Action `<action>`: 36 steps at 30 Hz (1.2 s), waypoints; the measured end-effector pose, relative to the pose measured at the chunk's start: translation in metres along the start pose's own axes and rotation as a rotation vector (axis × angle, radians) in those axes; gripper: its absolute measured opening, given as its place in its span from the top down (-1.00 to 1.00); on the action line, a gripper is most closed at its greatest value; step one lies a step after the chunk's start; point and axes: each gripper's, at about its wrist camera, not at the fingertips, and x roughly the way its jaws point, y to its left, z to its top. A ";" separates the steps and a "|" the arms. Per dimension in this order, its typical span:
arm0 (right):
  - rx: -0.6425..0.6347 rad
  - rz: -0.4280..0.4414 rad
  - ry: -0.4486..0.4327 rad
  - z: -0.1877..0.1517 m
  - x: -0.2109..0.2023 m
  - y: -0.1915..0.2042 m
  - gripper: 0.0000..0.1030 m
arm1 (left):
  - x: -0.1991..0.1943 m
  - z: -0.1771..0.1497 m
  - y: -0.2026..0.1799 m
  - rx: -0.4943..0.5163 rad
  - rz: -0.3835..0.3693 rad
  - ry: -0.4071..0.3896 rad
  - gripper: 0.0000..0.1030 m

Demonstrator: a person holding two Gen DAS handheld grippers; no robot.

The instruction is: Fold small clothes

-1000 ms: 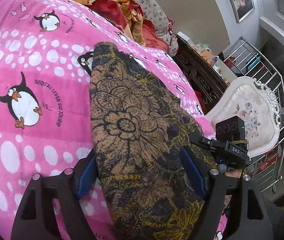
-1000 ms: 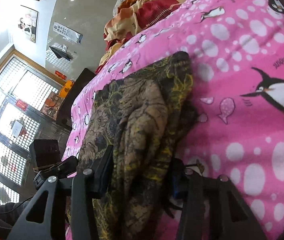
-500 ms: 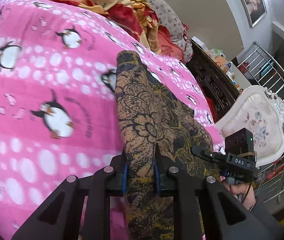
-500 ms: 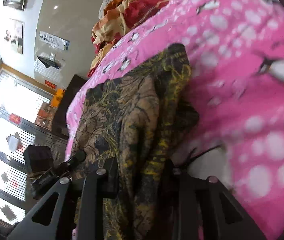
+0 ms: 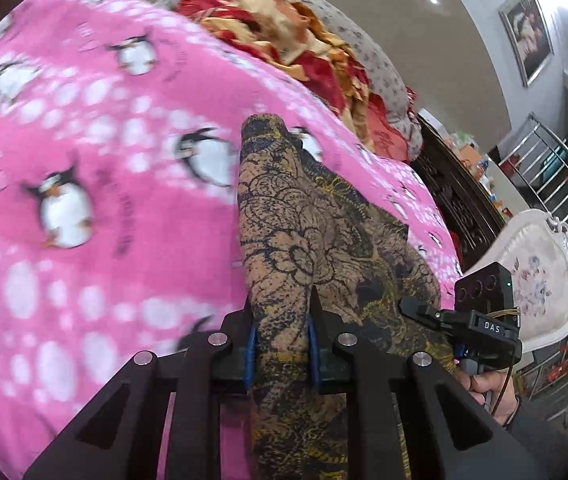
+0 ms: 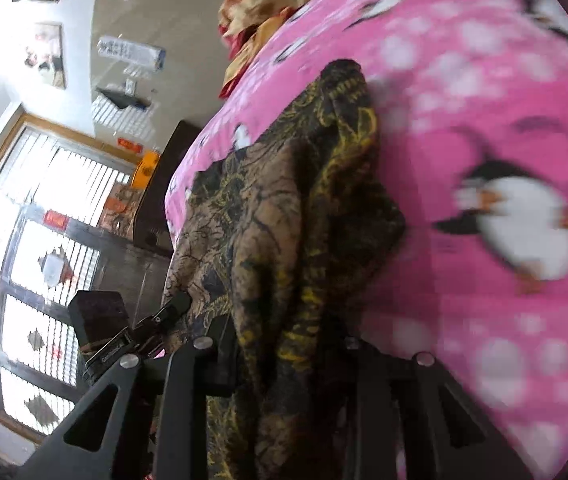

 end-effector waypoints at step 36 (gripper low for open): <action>-0.217 -0.495 -0.217 -0.118 -0.130 0.055 0.45 | -0.068 -0.051 -0.035 0.200 0.070 -0.009 0.17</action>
